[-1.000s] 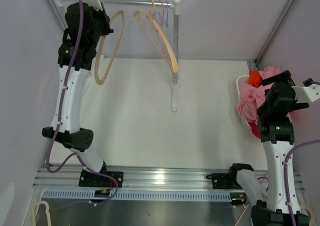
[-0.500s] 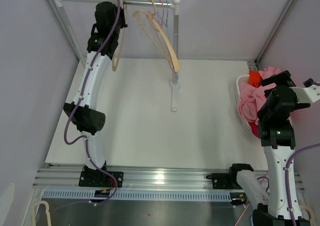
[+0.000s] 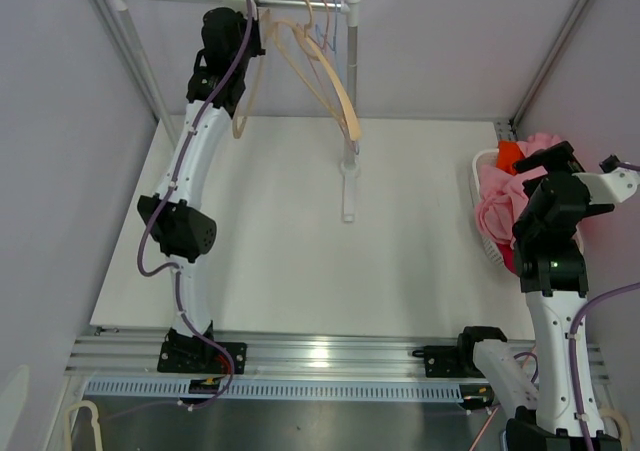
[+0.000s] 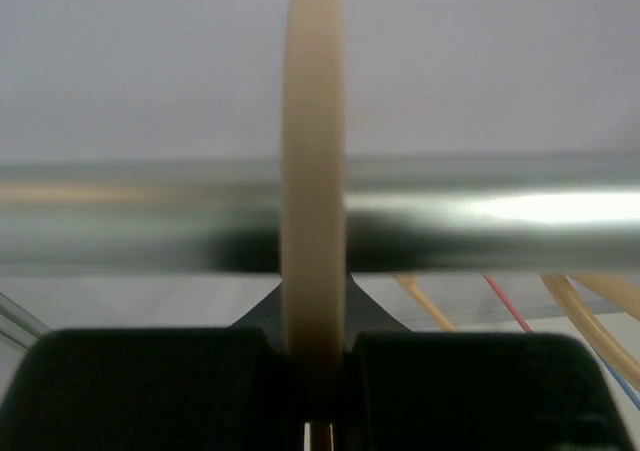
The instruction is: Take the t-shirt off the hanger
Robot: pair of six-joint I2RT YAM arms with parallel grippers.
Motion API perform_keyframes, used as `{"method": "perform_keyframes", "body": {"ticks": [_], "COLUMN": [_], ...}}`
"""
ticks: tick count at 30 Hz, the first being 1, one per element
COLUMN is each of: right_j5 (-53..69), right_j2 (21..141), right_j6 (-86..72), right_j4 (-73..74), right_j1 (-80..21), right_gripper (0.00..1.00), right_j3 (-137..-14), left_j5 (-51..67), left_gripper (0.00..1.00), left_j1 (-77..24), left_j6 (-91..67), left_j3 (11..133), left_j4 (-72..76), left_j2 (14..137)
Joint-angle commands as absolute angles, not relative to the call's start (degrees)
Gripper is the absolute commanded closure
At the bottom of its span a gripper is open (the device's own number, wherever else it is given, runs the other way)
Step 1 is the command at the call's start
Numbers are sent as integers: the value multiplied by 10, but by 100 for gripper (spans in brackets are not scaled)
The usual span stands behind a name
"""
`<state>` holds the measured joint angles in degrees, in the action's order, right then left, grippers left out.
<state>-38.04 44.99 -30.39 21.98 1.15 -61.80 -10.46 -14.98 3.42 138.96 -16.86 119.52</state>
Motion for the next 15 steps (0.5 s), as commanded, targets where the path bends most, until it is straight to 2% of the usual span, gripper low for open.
{"method": "perform_keyframes", "body": {"ticks": [1,7,8,9,11,12,13,15], "right_j5": [-375,-373,-376,-379,-385,-386,-386,-384], "right_j2": [447,448,448,447,446,444,439,434], "right_j6": [-311,-322,-319,-317,-310,-310,-311,-309], "right_j4": [198,205,207,210,217,221,226,231], "right_j1": [5,-19,-23,-29,-34,-36,-39,-41], "right_gripper": [1,1,1,1,0,1,1,1], "right_j3": [-616,-610,-610,-610,-611,-613,-613,-613], "left_j5": [-69,-35,-33,-31,-40,-45,-60,-71], "left_gripper": [99,99,97,90,65,60,48,42], "left_j1": [-151,-153,-153,-154,-157,-158,-160,-161], "left_j6": [7,-38,-40,-42,-45,-45,-43,-38], "left_j3": [1397,1375,1365,1360,1333,1326,1311,1289], "left_j4": [-163,-185,-186,-190,-193,-195,-196,-198], "left_j2": [1207,1190,1186,1180,1161,1153,1138,1122]}}
